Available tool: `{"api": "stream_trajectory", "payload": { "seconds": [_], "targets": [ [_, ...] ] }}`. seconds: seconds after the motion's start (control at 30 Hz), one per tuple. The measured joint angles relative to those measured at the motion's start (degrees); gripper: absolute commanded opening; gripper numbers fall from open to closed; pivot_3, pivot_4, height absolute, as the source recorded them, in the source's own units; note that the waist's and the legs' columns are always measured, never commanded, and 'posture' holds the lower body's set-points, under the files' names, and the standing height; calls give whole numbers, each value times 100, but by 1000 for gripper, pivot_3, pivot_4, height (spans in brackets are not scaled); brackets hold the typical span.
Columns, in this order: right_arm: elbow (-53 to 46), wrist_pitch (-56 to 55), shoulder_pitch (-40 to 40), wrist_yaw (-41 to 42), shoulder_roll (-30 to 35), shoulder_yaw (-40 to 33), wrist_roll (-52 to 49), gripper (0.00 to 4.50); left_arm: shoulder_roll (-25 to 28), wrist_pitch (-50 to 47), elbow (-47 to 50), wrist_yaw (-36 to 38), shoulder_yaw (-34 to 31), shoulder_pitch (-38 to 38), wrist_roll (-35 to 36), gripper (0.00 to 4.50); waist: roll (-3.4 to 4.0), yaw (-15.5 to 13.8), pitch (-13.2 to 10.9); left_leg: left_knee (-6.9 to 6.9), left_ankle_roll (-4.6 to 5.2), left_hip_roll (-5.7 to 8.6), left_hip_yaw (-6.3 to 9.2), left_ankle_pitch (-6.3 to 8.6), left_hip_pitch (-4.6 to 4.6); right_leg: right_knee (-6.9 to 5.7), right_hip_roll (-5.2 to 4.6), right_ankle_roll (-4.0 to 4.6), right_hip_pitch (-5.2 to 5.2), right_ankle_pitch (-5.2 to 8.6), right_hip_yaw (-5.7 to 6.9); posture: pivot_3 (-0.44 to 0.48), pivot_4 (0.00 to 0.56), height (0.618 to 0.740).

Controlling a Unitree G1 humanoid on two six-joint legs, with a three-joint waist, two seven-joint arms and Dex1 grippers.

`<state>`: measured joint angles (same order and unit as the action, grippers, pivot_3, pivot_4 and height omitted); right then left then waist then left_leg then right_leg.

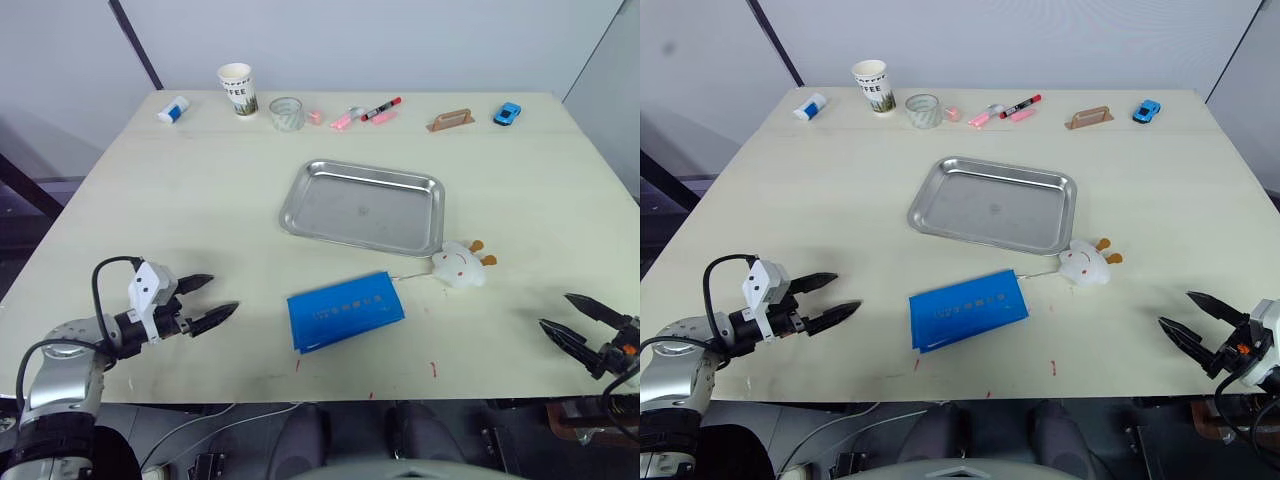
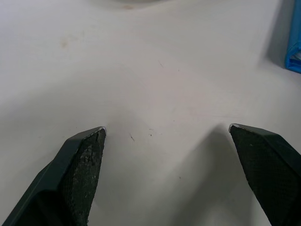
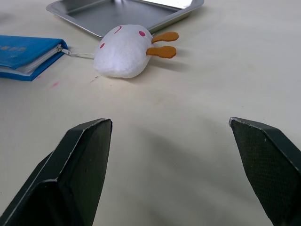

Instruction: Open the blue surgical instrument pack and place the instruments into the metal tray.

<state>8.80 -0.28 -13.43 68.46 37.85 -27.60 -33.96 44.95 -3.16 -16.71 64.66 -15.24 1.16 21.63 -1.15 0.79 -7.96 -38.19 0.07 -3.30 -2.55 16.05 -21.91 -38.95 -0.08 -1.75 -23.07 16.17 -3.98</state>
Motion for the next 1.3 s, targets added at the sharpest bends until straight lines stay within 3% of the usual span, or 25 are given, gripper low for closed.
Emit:
{"api": "stream_trajectory", "payload": {
  "seconds": [0.43, 0.77, 0.8, 0.83, 0.93, 1.0, 1.1, 1.2, 1.3],
  "targets": [
    [100, 28, 135, 110, 19, 148, 203, 4369, -22, -21, -97, 280, -218, -217, 287, 4500, 2, 3, -1, 0, 1, -1, -2, 0, 1, 0, 0, 0, 0, 0, -1, 0, 150, 725],
    [-717, 175, 228, -82, 46, 695, 477, 4369, -38, -16, 497, 405, -192, -655, 317, 4500, 7, 9, -4, 0, 0, -2, -5, 1, 0, 0, -2, 0, -1, 0, -4, 0, 150, 725],
    [-844, 234, 279, -110, 45, 726, 466, 4500, -40, -31, 627, 468, -145, -730, 333, 3964, 9, 5, -6, -1, 0, -1, -5, 1, 0, 0, -2, -1, -1, 0, -3, 0, 150, 725],
    [-1027, 351, 368, -148, 48, 804, 425, 4500, -41, -33, 805, 562, -103, -853, 353, 3741, 9, 4, -6, -1, 0, -2, -4, 1, 0, 0, -1, 0, -1, 0, -3, 0, 150, 725],
    [-1454, 664, 595, -159, 51, 1112, 309, 3633, -58, -72, 1100, 759, 28, -995, 452, 2268, 7, 2, -7, -2, 1, -3, 1, 1, 0, -4, 1, 0, -1, 0, 1, 0, 150, 725],
    [-1631, 819, 728, -157, 51, 1288, 272, 2605, -52, -104, 1179, 839, 54, -1031, 466, 1208, 7, -7, -7, -2, 0, -2, 2, 1, -1, -3, 1, 0, -1, 0, 2, 0, 150, 725],
    [-1727, 1103, 1043, -172, 59, 1633, 290, 1276, -33, -103, 1213, 915, 184, -1042, 431, 0, 5, -3, -9, -7, 1, -1, 0, 1, -3, -1, 0, 0, -1, 0, 1, 0, 150, 725],
    [-1758, 1257, 1493, -274, 59, 2091, 516, 108, -41, -83, 1298, 938, 382, -945, 341, 0, 4, -1, -10, -9, 1, -1, 3, 1, -3, -2, 2, 0, -1, 0, 3, 0, 150, 725],
    [-1709, 1393, 1949, -387, 18, 2586, 817, 108, -37, -4, 1312, 940, 589, -779, 200, 0, 6, -2, -12, -9, 1, -1, 6, 1, -6, -2, 4, 1, -3, 0, 5, 0, 150, 725]
  ]
}}
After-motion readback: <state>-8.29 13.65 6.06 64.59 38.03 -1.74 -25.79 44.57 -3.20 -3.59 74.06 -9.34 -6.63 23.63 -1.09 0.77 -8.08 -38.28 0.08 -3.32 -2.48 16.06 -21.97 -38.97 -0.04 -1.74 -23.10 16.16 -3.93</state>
